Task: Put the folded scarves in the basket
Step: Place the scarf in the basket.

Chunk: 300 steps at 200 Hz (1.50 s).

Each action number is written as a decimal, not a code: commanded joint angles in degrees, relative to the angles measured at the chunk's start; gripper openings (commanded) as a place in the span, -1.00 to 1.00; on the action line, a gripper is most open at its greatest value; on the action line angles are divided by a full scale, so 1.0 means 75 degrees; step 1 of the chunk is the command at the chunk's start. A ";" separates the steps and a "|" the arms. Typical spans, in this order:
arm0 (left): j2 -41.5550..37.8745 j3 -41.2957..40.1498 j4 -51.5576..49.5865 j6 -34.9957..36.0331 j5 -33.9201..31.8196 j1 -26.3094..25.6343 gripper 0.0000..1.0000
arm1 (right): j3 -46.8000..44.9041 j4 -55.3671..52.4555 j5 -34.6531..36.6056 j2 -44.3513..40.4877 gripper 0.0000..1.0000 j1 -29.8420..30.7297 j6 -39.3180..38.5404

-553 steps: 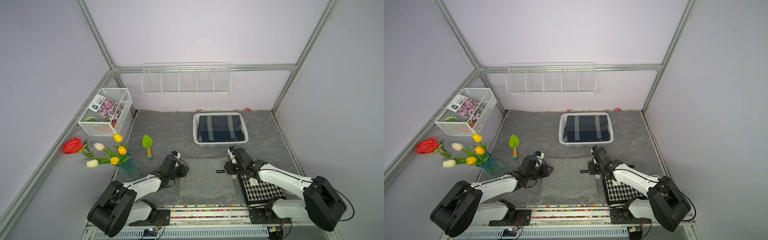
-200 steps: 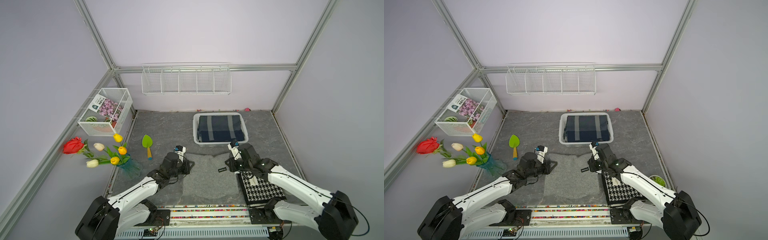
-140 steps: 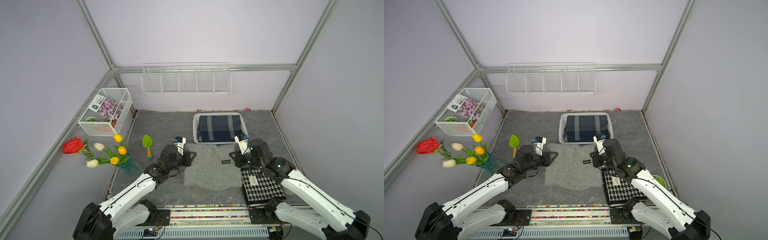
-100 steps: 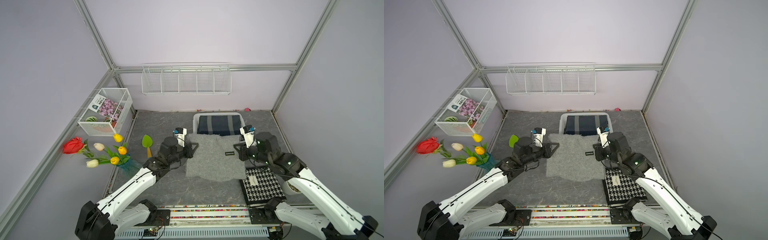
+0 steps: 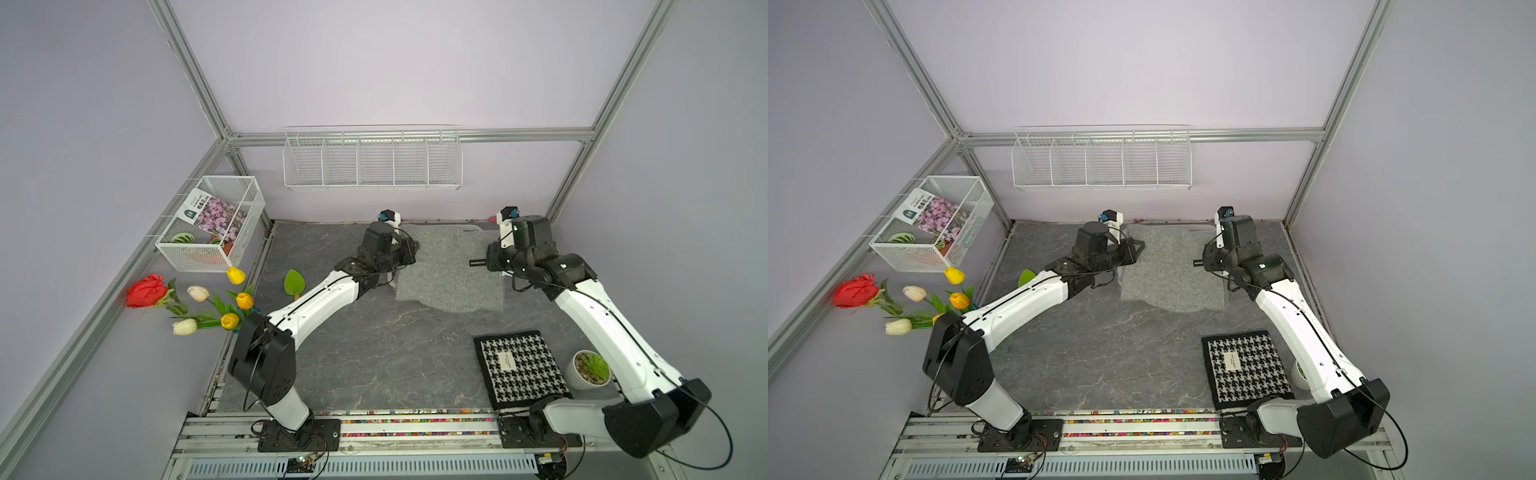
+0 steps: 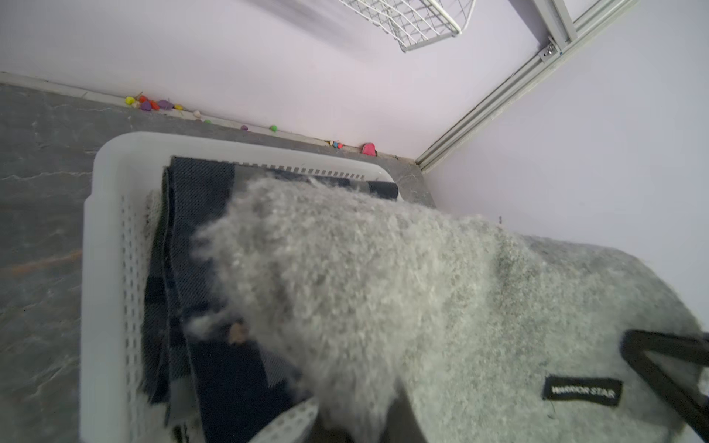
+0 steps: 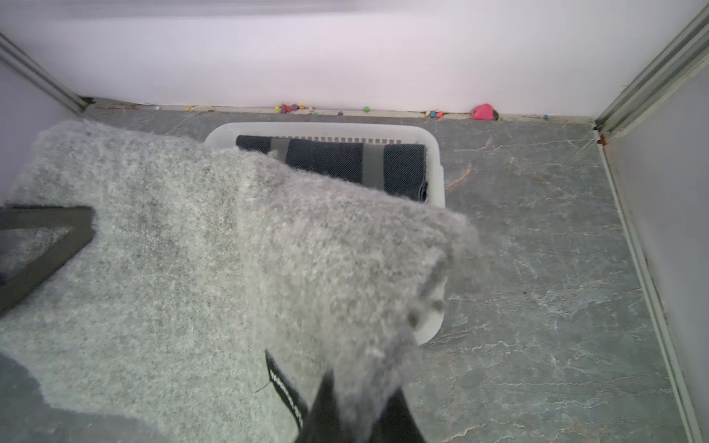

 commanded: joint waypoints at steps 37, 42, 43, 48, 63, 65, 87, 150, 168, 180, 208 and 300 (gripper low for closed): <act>0.1530 0.1122 0.0644 0.0039 0.1107 0.0625 -1.00 | 0.0785 0.0839 0.0550 0.0973 -1.00 -0.0163 -0.0288; 0.1635 0.1150 0.0699 -0.0034 0.1171 0.0676 -1.00 | 0.0840 0.0869 0.0564 0.1108 -1.00 -0.0165 -0.0293; 0.1645 0.1152 0.0709 -0.0052 0.1177 0.0688 -1.00 | 0.0851 0.0877 0.0571 0.1123 -1.00 -0.0166 -0.0293; 0.1742 0.1178 0.0756 -0.0125 0.1195 0.0740 -1.00 | 0.0899 0.0922 0.0590 0.1231 -1.00 -0.0177 -0.0302; 0.1909 0.1182 0.0918 -0.0182 0.1075 0.0827 -1.00 | 0.1147 0.0890 0.0619 0.1680 -1.00 -0.0182 -0.0394; 0.1921 0.1178 0.0927 -0.0177 0.1024 0.0828 -1.00 | 0.1188 0.0881 0.0633 0.1742 -1.00 -0.0182 -0.0412; 0.2080 0.1283 0.1011 0.0124 0.0676 0.0868 -1.00 | 0.1476 0.0920 0.0778 0.2282 -1.00 -0.0241 -0.0500; 0.2684 0.1894 0.0818 0.0176 0.0796 0.1212 -1.00 | 0.2288 0.0929 0.1004 0.3596 -1.00 -0.0377 -0.0738; 0.2822 0.1947 0.0868 0.0145 0.0840 0.1250 -1.00 | 0.2435 0.1016 0.1138 0.3902 -1.00 -0.0398 -0.0832; 0.2925 0.1961 0.0872 0.0130 0.0631 0.1250 -1.00 | 0.2561 0.1124 0.1126 0.4098 -1.00 -0.0403 -0.0939; 0.3259 0.2174 0.0754 0.0119 0.0690 0.1303 -1.00 | 0.3133 0.0867 0.1182 0.4711 -1.00 -0.0424 -0.0910; 0.3825 0.2417 0.0881 0.0044 0.1040 0.1364 -0.81 | 0.3752 0.1113 0.1946 0.6067 -0.86 -0.0507 -0.1391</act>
